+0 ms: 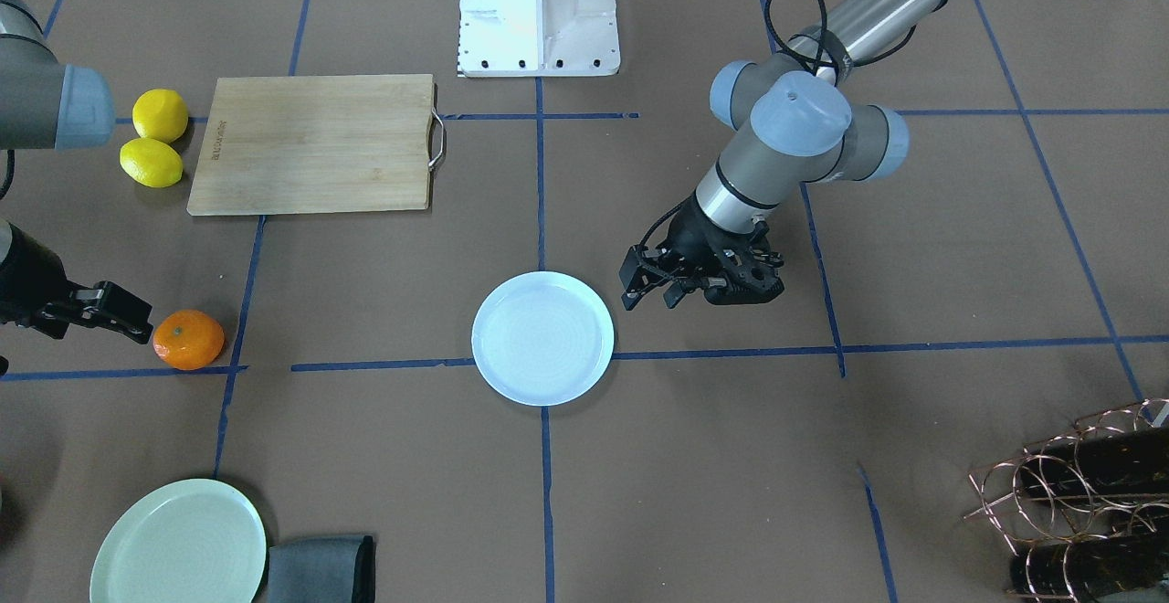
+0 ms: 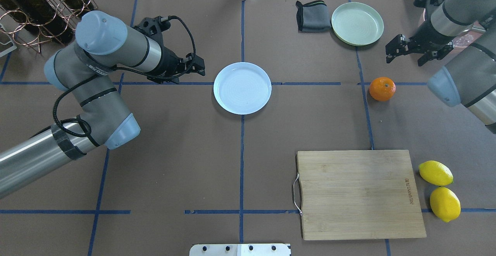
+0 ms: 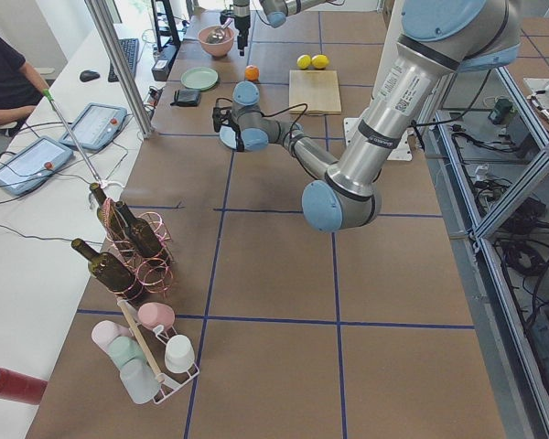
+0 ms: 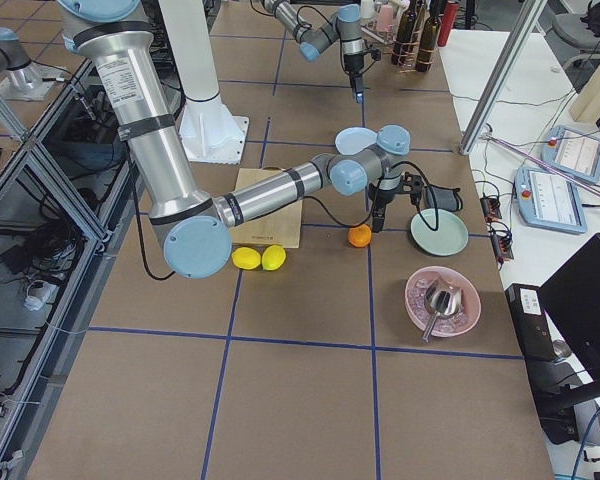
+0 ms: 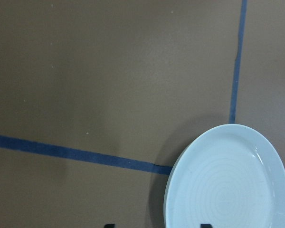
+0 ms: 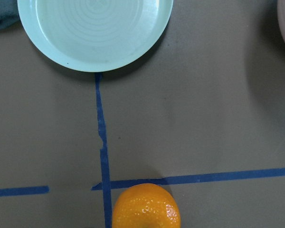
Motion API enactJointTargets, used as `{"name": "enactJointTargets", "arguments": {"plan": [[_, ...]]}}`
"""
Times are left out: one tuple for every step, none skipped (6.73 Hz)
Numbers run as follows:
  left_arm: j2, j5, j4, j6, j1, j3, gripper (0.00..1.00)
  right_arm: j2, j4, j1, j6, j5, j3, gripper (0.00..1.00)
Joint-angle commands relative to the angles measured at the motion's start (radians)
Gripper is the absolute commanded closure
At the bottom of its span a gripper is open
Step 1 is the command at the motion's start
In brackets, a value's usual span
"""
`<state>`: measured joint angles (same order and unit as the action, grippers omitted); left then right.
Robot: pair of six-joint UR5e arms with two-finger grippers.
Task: Pick orange to plate
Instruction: 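Lower the right gripper onto the orange tangerine and close it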
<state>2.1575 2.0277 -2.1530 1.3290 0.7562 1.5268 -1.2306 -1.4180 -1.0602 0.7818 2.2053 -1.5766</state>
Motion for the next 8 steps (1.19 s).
{"name": "enactJointTargets", "arguments": {"plan": [[-0.004,0.005,0.053,-0.074,0.029,0.032,0.00,-0.010,0.074,0.063,0.022,-0.067,0.046,0.00],[-0.004,0.006,0.054,-0.074,0.034,0.033,0.00,-0.013,0.074,0.089,0.022,-0.094,0.056,0.00],[-0.002,0.006,0.053,-0.074,0.034,0.035,0.00,-0.010,0.076,0.104,0.023,-0.096,0.058,0.00],[-0.004,0.006,0.053,-0.074,0.035,0.039,0.00,-0.003,0.079,0.120,0.020,-0.098,0.066,0.00],[-0.004,0.006,0.054,-0.074,0.044,0.041,0.00,0.002,0.079,0.123,0.020,-0.098,0.064,0.00],[-0.005,0.006,0.053,-0.074,0.046,0.041,0.00,-0.007,0.079,0.131,0.016,-0.099,0.066,0.00],[-0.007,0.006,0.053,-0.074,0.046,0.041,0.00,-0.010,0.079,0.137,0.014,-0.101,0.067,0.00],[-0.007,0.006,0.053,-0.074,0.046,0.041,0.00,-0.009,0.079,0.147,0.013,-0.123,0.088,0.00]]}}
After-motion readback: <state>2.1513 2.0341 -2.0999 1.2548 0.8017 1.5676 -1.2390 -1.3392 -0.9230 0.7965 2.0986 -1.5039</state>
